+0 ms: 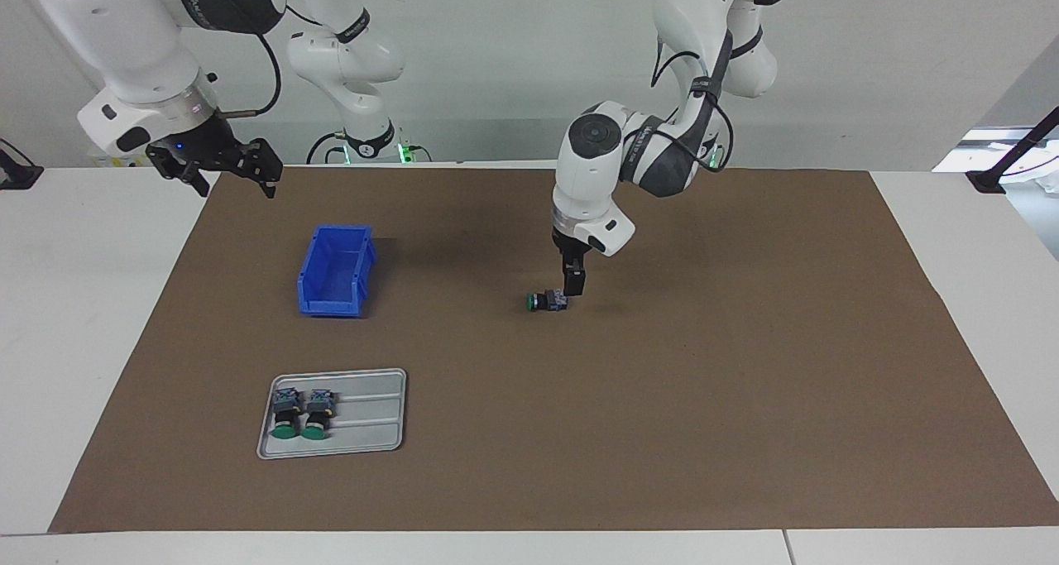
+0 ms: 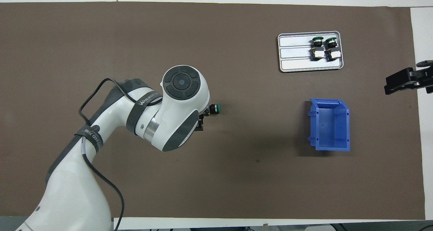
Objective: Place and press button with both arms
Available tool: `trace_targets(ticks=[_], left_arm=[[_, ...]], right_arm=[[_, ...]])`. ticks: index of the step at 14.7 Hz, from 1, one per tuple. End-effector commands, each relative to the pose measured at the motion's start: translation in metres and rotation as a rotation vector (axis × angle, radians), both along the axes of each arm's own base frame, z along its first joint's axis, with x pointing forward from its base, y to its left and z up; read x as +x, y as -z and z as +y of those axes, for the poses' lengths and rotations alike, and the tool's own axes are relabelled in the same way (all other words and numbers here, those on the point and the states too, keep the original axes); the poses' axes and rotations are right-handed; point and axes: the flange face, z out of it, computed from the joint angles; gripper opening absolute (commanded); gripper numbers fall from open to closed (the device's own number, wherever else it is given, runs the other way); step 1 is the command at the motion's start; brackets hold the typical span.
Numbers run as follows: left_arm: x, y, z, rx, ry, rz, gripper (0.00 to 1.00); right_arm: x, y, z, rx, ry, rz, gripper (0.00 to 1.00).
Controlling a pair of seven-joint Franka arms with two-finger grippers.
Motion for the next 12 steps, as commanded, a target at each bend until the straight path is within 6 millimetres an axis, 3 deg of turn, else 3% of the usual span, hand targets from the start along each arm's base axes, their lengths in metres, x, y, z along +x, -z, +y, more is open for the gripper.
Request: trace_targets(ticks=[1, 8, 12], left_arm=[[0.004, 0.014, -0.010, -0.021, -0.075, -0.026, 0.99], [0.016, 0.042, -0.024, -0.036, -0.094, -0.052, 0.98], [0.006, 0.061, -0.034, -0.020, -0.075, -0.035, 0.98]], right_arm=[[-0.010, -0.002, -0.001, 0.006, -0.009, 0.004, 0.99], [-0.010, -0.002, -0.001, 0.006, -0.008, 0.004, 0.99], [-0.009, -0.002, 0.000, 0.007, -0.009, 0.004, 0.99]])
